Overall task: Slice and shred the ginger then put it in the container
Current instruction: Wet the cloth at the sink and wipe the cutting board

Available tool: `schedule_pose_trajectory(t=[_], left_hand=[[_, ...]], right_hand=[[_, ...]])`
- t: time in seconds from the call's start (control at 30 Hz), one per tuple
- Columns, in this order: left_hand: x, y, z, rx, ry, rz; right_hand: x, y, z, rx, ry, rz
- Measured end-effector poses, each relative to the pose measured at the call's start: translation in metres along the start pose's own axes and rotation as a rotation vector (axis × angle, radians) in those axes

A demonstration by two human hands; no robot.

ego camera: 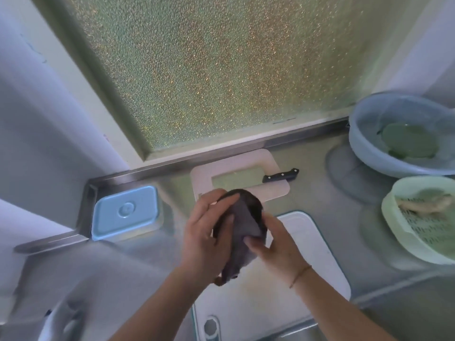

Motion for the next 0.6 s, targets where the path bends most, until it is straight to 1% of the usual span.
schedule_pose_trajectory(t=[0.07,0.17,0.2,0.27,0.33,0.37,0.4,0.47,0.53,0.6], left_hand=[[0.001,0.018,0.001,-0.106,-0.155,0.081],[-0.007,0.050,0.005,-0.411,-0.544,0.155],[-0.012,0.063,0.002,-0.494,-0.635,0.188],[-0.025,0.093,-0.017,-0.614,-0.742,0.303],[-0.050,0.130,-0.045,-0.661,-0.802,0.517],[-0.063,0.148,-0.061,-0.622,-0.772,0.637],[-0.075,0.165,-0.079,-0.541,-0.674,0.751],[-0.099,0.201,-0.119,-0.388,-0.403,0.956],[-0.122,0.233,-0.162,-0.313,-0.224,1.075],[-0.144,0.260,-0.205,-0.257,-0.090,1.121]], right_hand=[[-0.014,-0.020,0.002,0.003,0.020,-0.071],[-0.048,-0.056,-0.007,0.122,0.184,-0.142],[-0.062,-0.069,-0.010,0.136,0.228,-0.158],[-0.089,-0.098,-0.020,0.123,0.278,-0.240],[-0.122,-0.130,-0.029,0.100,0.335,-0.378],[-0.141,-0.147,-0.032,0.086,0.356,-0.449],[-0.160,-0.164,-0.034,0.072,0.370,-0.521],[-0.201,-0.197,-0.036,0.049,0.409,-0.642],[-0.251,-0.228,-0.041,0.024,0.454,-0.744],[-0.307,-0.254,-0.046,-0.010,0.488,-0.853]])
Point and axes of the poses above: each hand's wrist, its own x-axis towards the middle knuckle, its own y-axis out of the palm, z = x × y, the point moved 4 cm from there along x, towards the middle knuckle, and after that the axes turned 4 degrees about x, right-handed, at the moved point
